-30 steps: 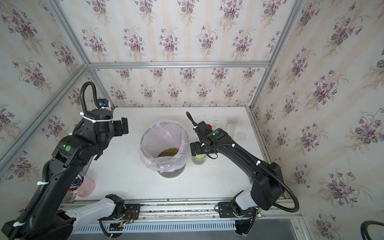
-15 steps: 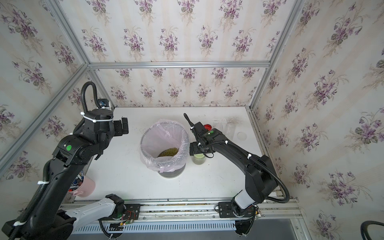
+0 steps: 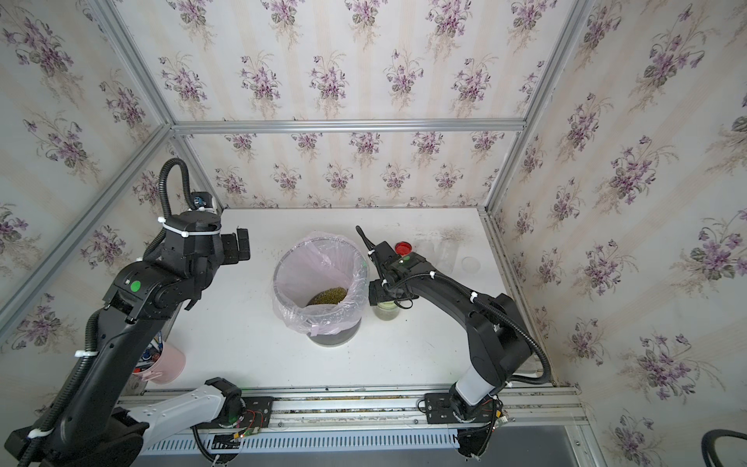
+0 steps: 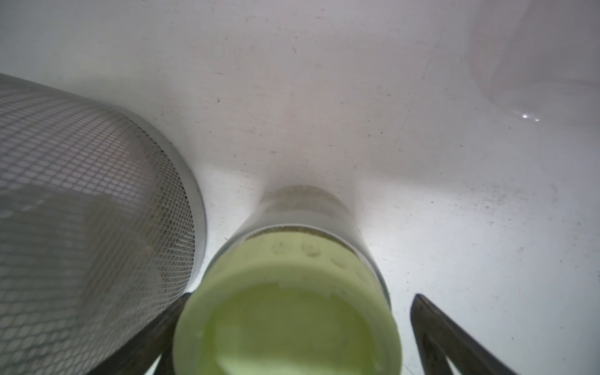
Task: Empty moldy mung beans from jars
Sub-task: Pick up the jar from the center of the board.
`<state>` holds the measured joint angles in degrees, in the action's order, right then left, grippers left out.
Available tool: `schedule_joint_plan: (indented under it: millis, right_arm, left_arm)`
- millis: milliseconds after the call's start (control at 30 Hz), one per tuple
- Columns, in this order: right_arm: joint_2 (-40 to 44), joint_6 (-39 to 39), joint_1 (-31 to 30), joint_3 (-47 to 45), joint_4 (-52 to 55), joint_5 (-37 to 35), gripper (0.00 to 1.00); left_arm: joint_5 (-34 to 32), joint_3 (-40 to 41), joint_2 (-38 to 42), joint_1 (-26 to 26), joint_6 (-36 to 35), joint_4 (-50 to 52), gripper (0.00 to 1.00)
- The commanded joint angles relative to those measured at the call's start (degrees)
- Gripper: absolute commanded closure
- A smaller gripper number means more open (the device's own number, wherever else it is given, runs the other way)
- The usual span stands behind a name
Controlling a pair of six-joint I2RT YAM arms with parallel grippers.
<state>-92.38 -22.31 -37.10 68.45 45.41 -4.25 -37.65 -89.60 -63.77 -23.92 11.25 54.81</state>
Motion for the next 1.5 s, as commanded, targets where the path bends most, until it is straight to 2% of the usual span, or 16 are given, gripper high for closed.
schedule_joint_plan:
  millis: [0,600,1467]
  right_arm:
    - [-0.6,-0.5,0.0,0.0,-0.5,-1.4,0.01]
    - [-0.6,0.2,2.2,-1.0,-0.7,-3.0,0.03]
    - [-1.5,0.8,2.2,-0.3,-0.7,-0.8,0.08]
  left_arm:
    - [-0.6,-0.2,-0.1,0.1,0.9,-1.2,0.0]
    - [-0.4,-0.4,-0.1,0.1,0.6,-1.2,0.0]
    - [1.0,0.6,0.6,0.1,-0.1,-2.3,0.0]
